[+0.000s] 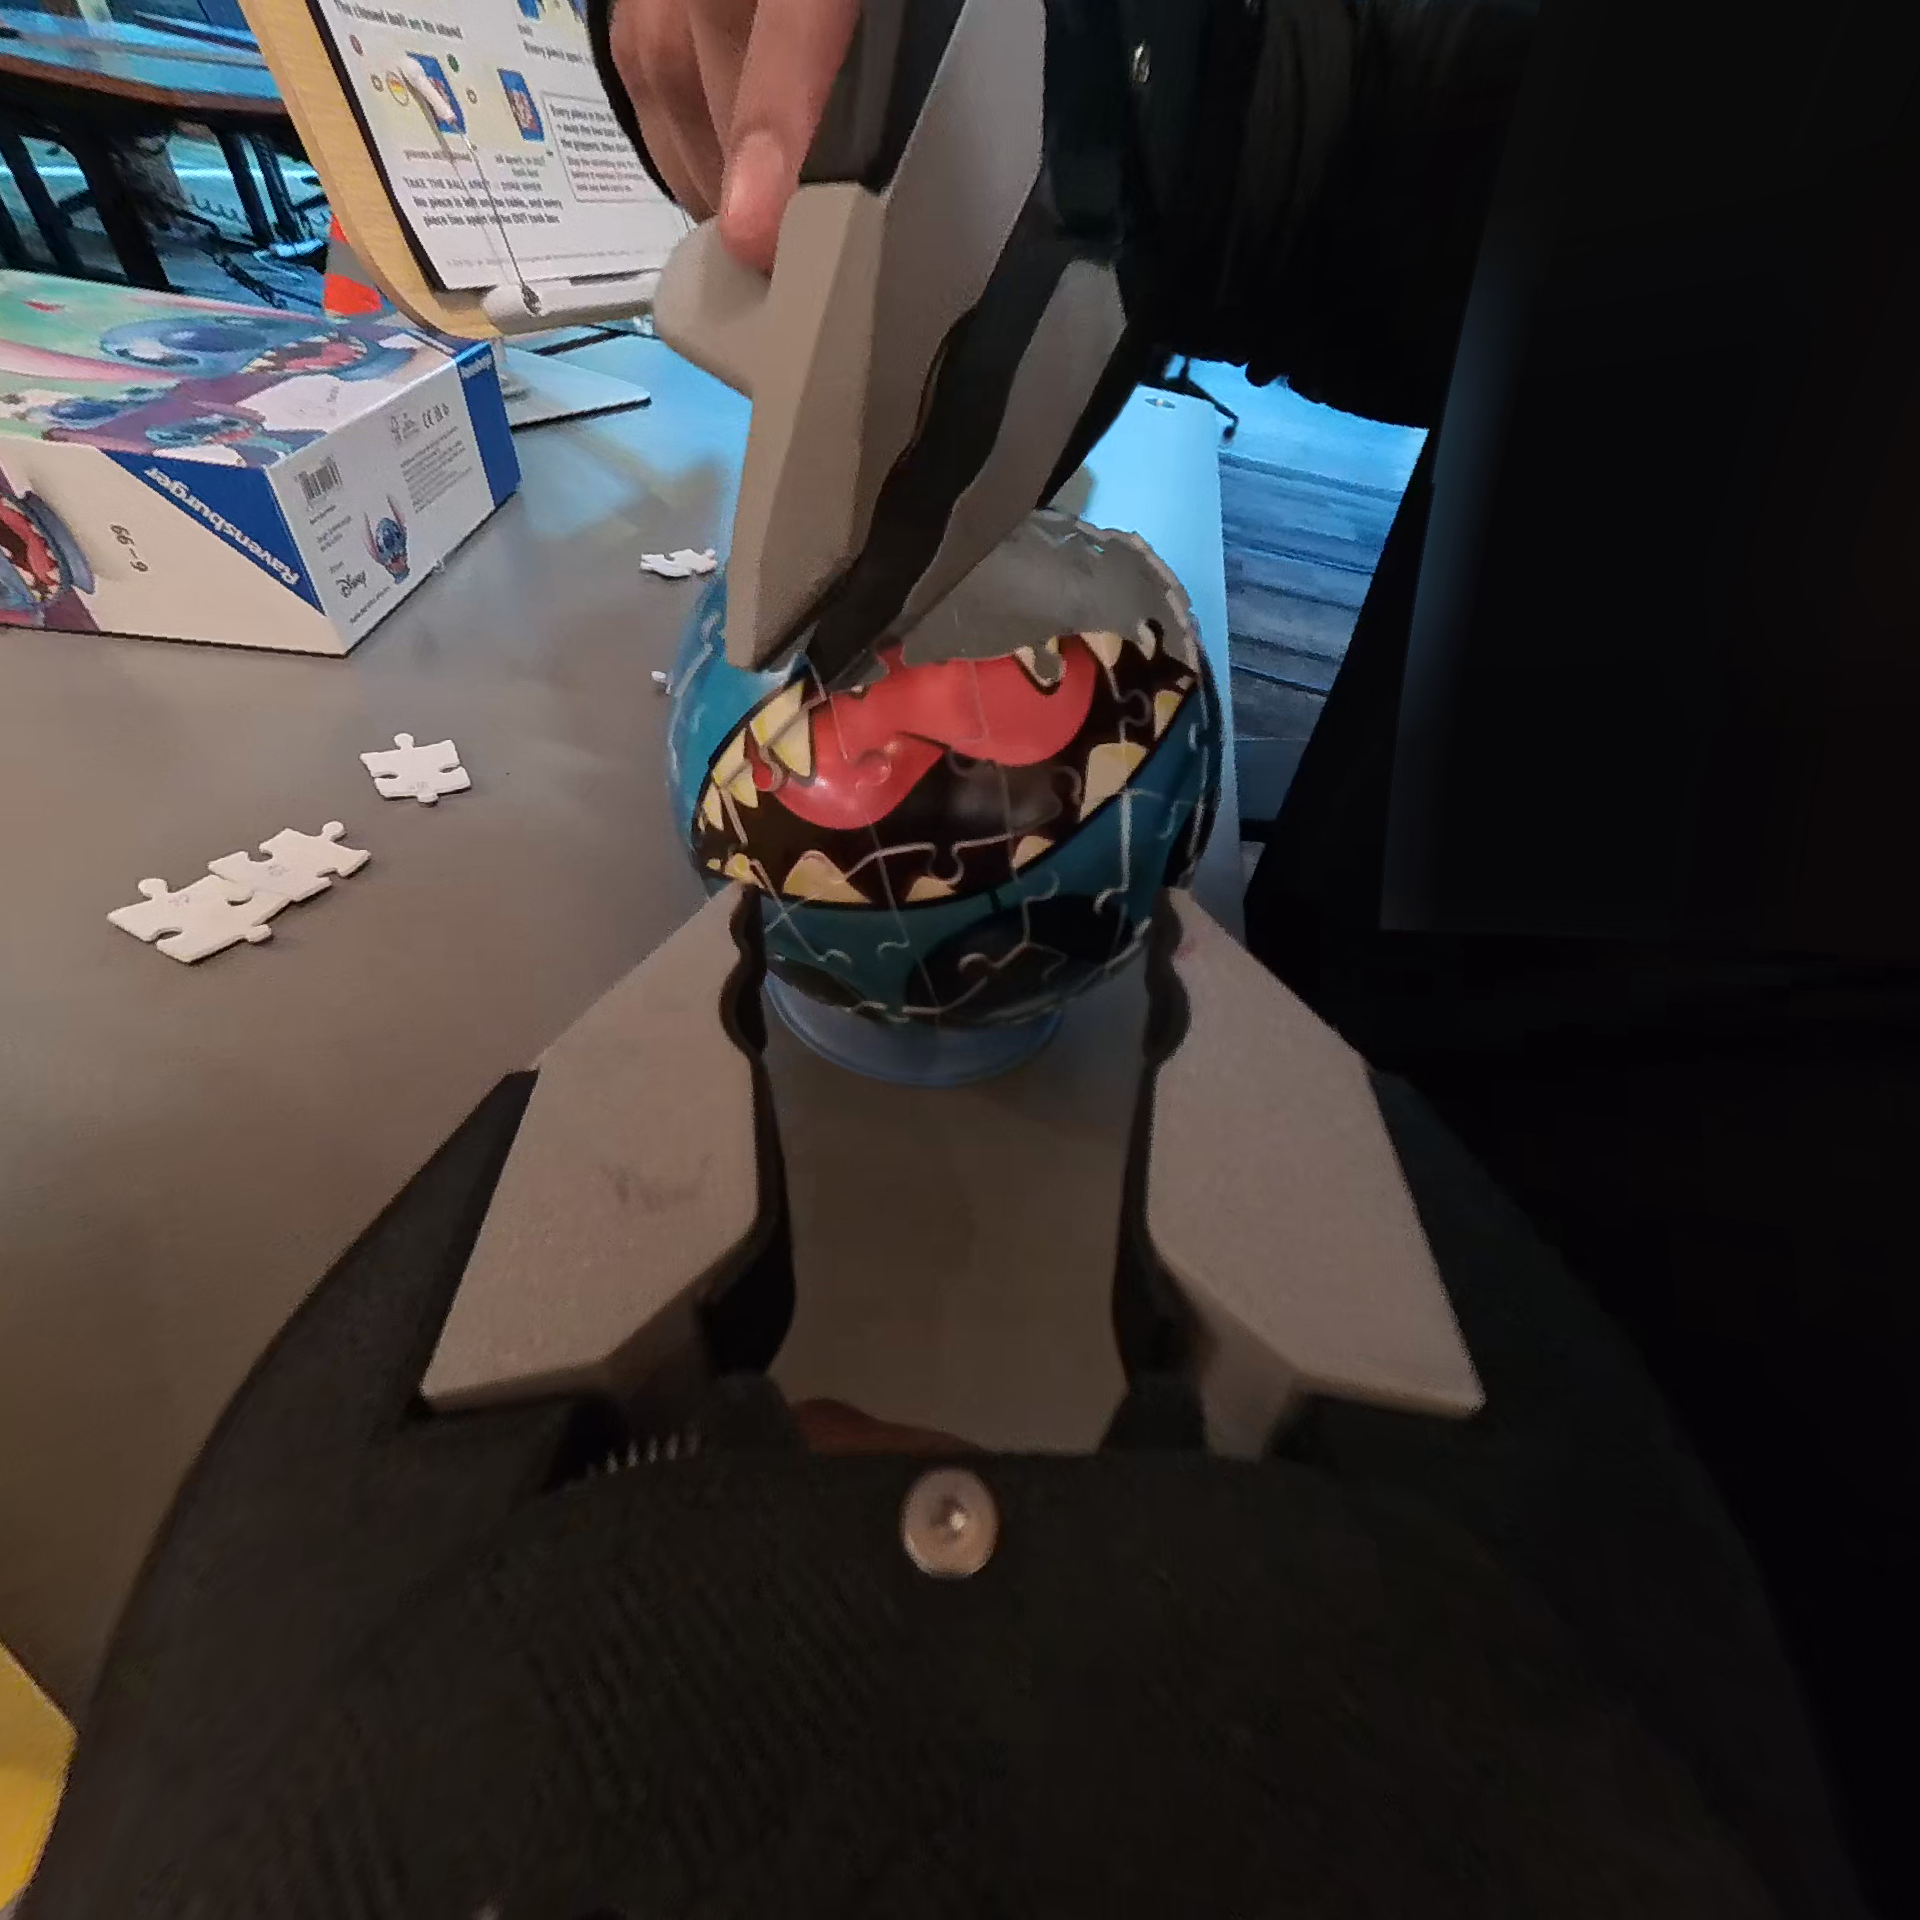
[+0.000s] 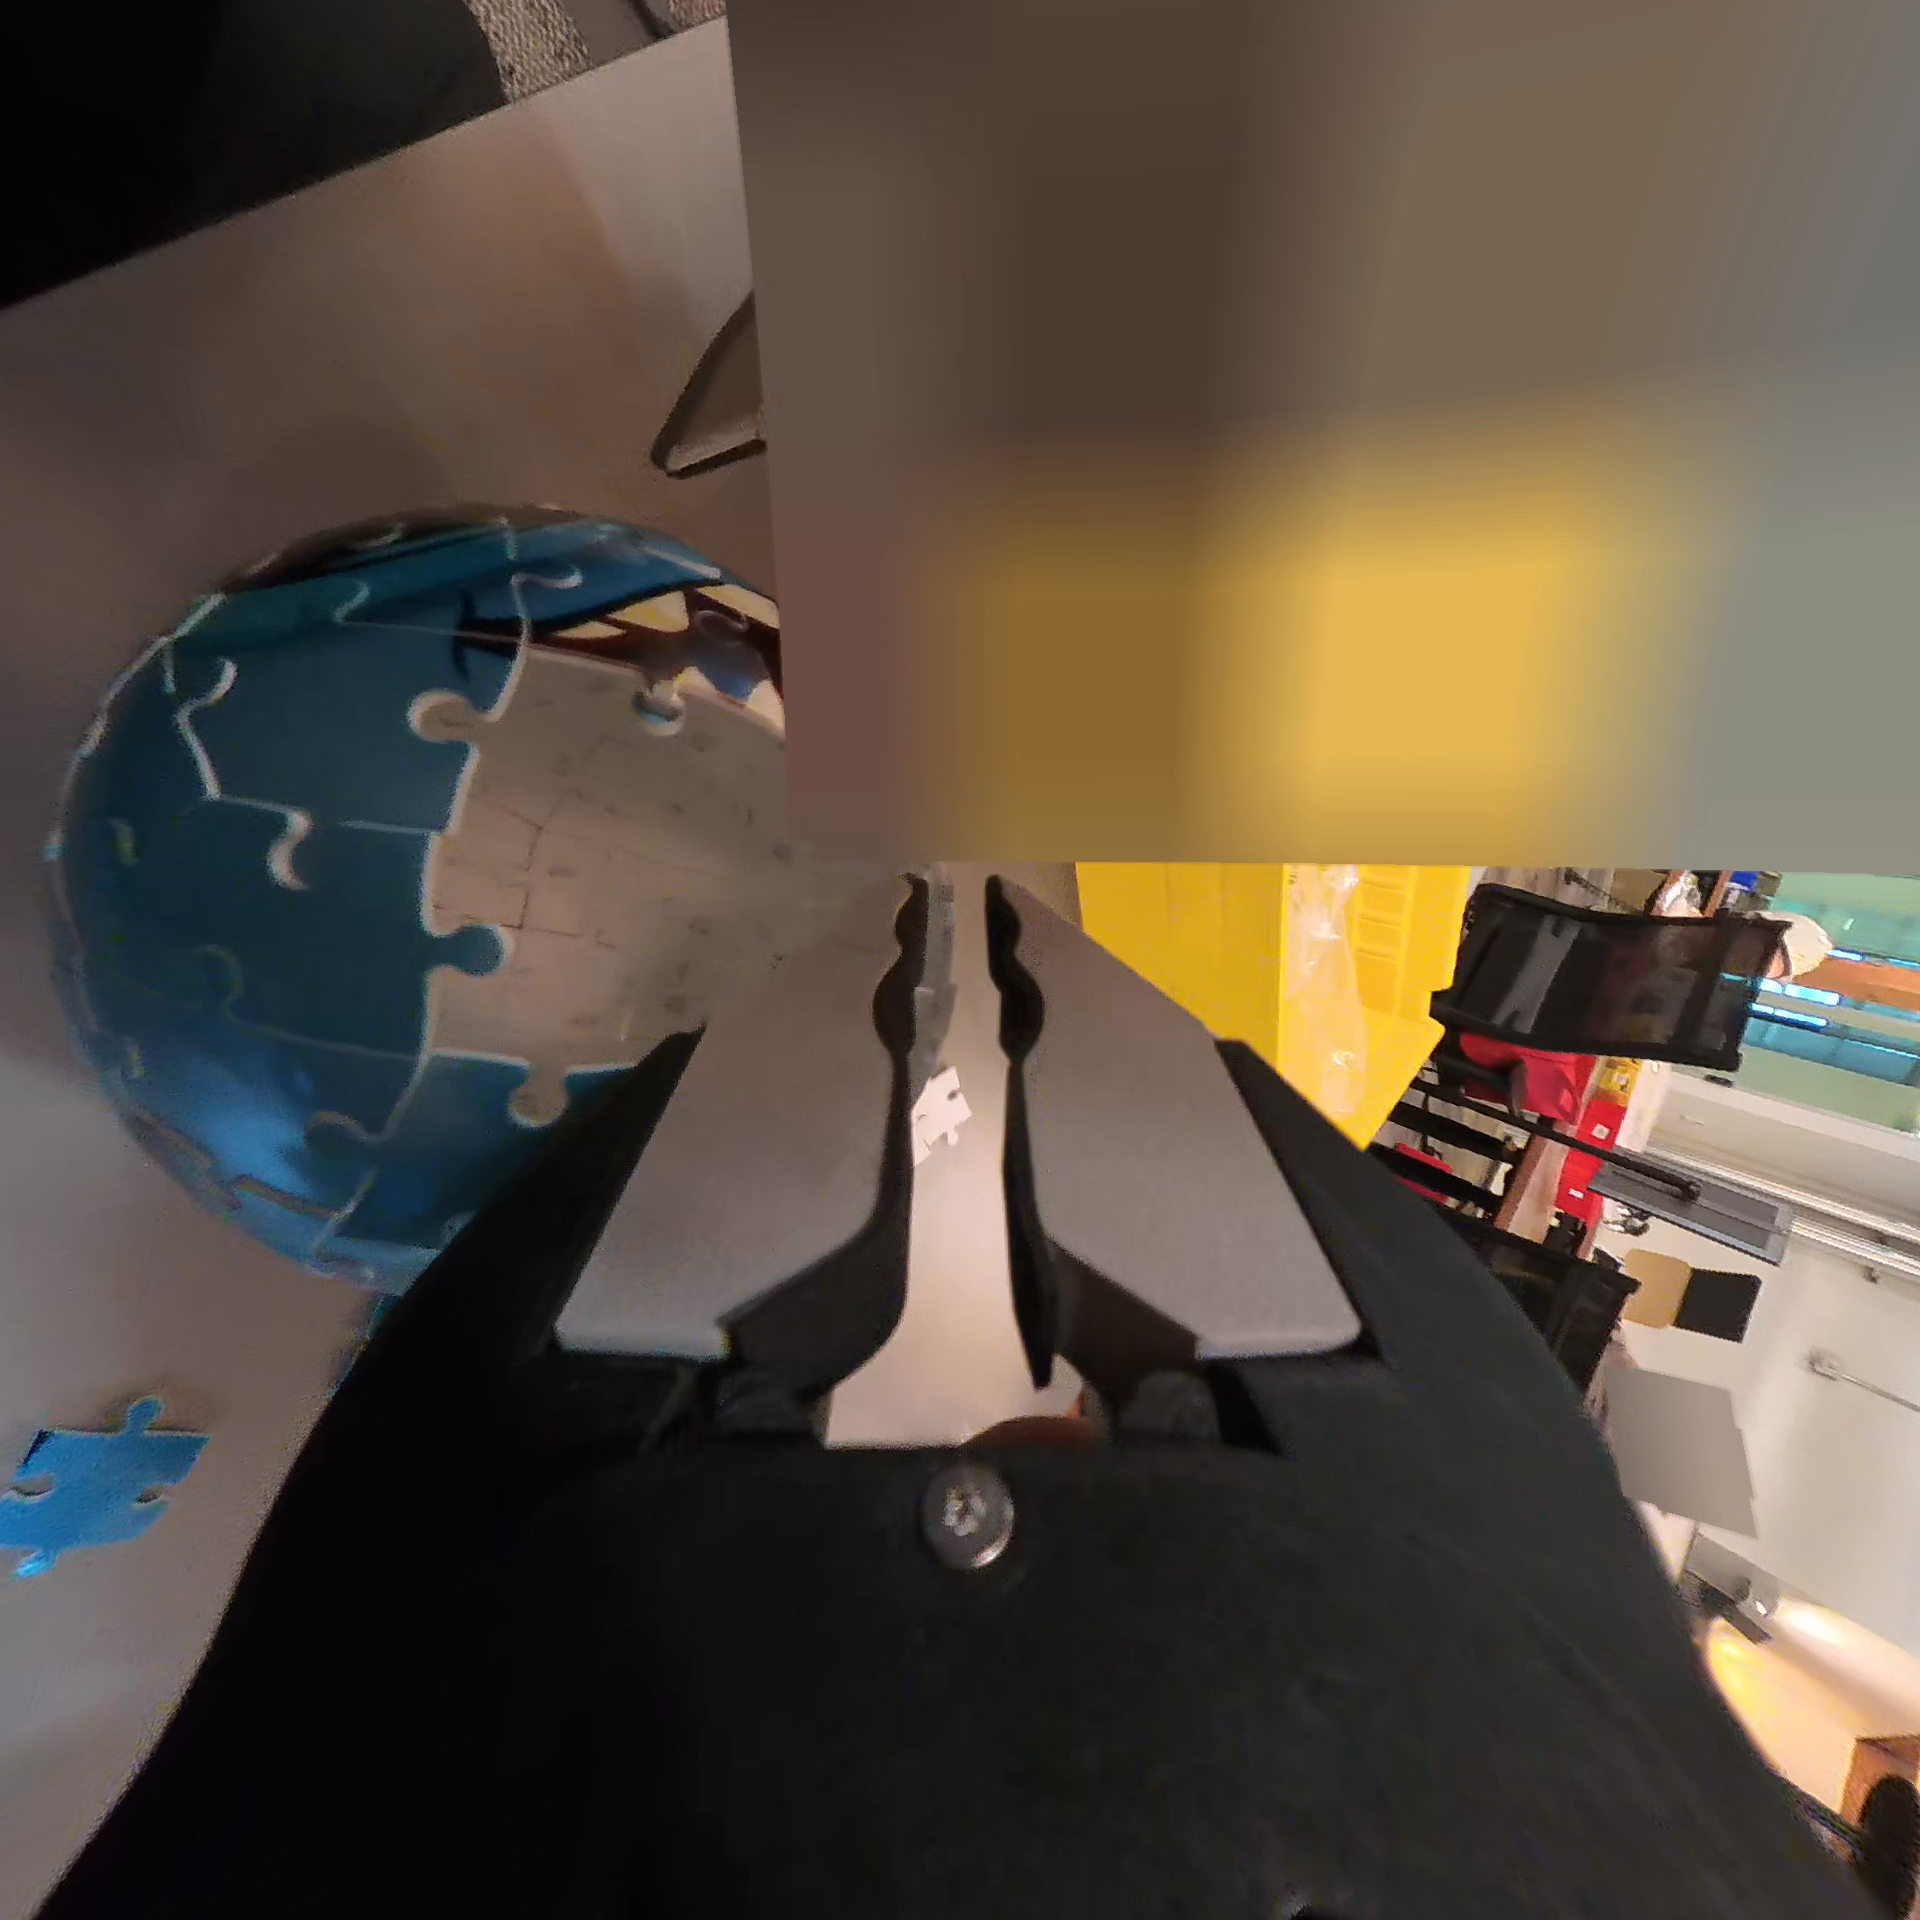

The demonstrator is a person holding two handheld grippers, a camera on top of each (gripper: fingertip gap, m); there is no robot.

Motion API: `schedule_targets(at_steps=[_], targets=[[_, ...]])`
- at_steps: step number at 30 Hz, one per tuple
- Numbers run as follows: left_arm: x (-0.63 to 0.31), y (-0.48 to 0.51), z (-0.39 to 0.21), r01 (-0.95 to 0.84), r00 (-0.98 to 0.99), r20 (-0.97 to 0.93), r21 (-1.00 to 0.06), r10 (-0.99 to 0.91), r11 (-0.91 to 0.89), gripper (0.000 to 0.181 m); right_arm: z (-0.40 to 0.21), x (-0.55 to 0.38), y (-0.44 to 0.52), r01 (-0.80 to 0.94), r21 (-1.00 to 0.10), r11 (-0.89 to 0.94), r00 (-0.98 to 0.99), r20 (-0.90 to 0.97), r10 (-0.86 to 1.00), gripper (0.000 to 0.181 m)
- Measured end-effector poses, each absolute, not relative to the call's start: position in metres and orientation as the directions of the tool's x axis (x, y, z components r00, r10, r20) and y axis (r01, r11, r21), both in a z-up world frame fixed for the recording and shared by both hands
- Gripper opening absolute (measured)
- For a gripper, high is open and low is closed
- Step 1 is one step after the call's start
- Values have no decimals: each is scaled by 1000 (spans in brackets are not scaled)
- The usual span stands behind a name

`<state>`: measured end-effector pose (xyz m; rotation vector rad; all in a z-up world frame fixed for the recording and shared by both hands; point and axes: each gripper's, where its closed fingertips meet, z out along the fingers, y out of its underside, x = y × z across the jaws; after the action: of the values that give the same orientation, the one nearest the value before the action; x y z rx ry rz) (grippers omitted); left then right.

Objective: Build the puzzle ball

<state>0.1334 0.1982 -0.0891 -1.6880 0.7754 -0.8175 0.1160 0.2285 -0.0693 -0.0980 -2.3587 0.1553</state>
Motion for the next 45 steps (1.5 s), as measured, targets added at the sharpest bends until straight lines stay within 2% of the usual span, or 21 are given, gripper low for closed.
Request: schedule_targets(at_steps=[4, 9, 14, 18, 21, 24, 27, 33, 36, 39, 41, 43, 45], targets=[[115, 196, -86, -76, 587, 136, -972, -798, -222, 73, -66, 121, 231, 49, -155, 987, -709, 690, 144, 23], [80, 194, -89, -73, 670, 155, -959, -726, -272, 74, -63, 129, 229, 54, -166, 985, -714, 683, 154, 26], [36, 170, -93, -199, 778, 6, -946, -628, -256, 75, -54, 132, 224, 39, -176, 984, -704, 694, 152, 32], [1, 147, -96, -117, 846, 81, -936, -528, -332, 68, -40, 140, 217, 24, -206, 978, -679, 715, 168, 33], [7, 140, -111, -148, 851, 80, -912, -519, -384, 66, -25, 147, 215, 30, -241, 970, -642, 740, 203, 34], [14, 143, -142, -219, 858, 68, -849, -510, -481, 61, -3, 157, 213, 45, -300, 953, -575, 772, 270, 34], [16, 146, -170, -322, 861, 25, -746, -508, -583, 47, 18, 175, 218, 71, -385, 920, -482, 794, 369, 34], [28, 151, -169, -331, 834, 51, -750, -550, -572, 16, 40, 224, 229, 76, -578, 813, -311, 761, 570, 31], [28, 152, -169, -345, 837, 26, -750, -546, -565, 15, 39, 244, 234, 55, -692, 720, -261, 686, 679, 28], [24, 159, -164, -399, 853, -99, -758, -513, -517, 14, 30, 255, 245, 49, -804, 593, -233, 568, 789, 24], [20, 173, -141, -454, 858, -267, -794, -440, -404, 14, 19, 257, 256, 87, -849, 521, -209, 495, 843, 23], [24, 184, -91, -548, 821, -484, -818, -304, -176, 14, 11, 254, 265, 130, -885, 447, -173, 423, 889, 24], [44, 182, -27, -647, 743, -658, -753, -124, 117, 14, 10, 248, 262, 136, -916, 377, -181, 351, 919, 24]])
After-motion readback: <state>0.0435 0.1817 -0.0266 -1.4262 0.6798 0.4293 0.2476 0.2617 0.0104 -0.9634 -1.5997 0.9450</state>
